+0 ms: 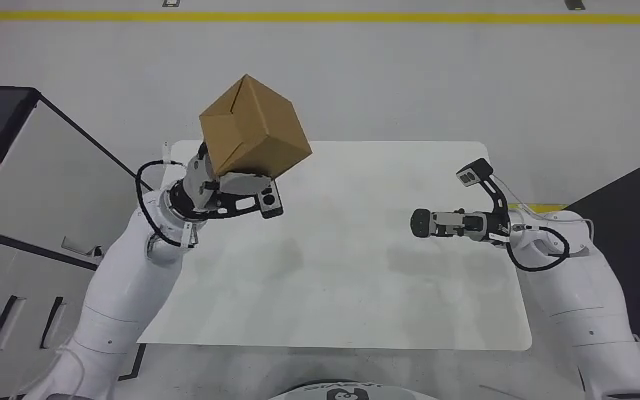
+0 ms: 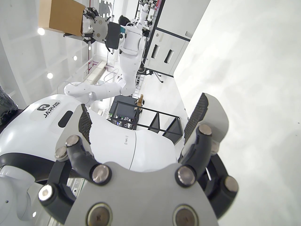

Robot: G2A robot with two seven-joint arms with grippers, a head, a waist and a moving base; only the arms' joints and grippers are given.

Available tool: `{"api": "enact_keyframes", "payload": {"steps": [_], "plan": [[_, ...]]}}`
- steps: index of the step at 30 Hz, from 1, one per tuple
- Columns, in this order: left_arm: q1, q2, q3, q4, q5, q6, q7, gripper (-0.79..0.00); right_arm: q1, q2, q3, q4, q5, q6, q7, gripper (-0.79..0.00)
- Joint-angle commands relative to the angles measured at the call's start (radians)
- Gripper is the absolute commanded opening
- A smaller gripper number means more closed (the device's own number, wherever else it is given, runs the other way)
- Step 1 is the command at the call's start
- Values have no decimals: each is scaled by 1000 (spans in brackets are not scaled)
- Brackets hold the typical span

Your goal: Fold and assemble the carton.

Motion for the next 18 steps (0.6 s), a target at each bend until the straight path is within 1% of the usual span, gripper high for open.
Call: {"api": "enact_keyframes", "payload": {"steps": [1, 2, 3, 5, 7, 9, 10, 12, 18], "plan": [[-1, 0, -21, -16, 206, -29, -74, -785, 0, 0, 0, 0, 0, 0, 0, 0], [2, 0, -21, -14, 241, -38, -112, -785, 0, 0, 0, 0, 0, 0, 0, 0], [0, 0, -25, -13, 310, -51, -154, -785, 0, 0, 0, 0, 0, 0, 0, 0], [-9, 5, -32, -17, 490, -83, -213, -785, 0, 0, 0, 0, 0, 0, 0, 0], [-16, 10, -32, -20, 626, -109, -279, -785, 0, 0, 0, 0, 0, 0, 0, 0], [-22, 14, -31, -16, 717, -133, -339, -785, 0, 0, 0, 0, 0, 0, 0, 0], [-28, 15, -31, -12, 753, -141, -363, -785, 0, 0, 0, 0, 0, 0, 0, 0], [-39, 20, -40, -3, 832, -167, -362, -785, 0, 0, 0, 0, 0, 0, 0, 0], [-39, 20, -40, -3, 832, -167, -362, -785, 0, 0, 0, 0, 0, 0, 0, 0]]}}
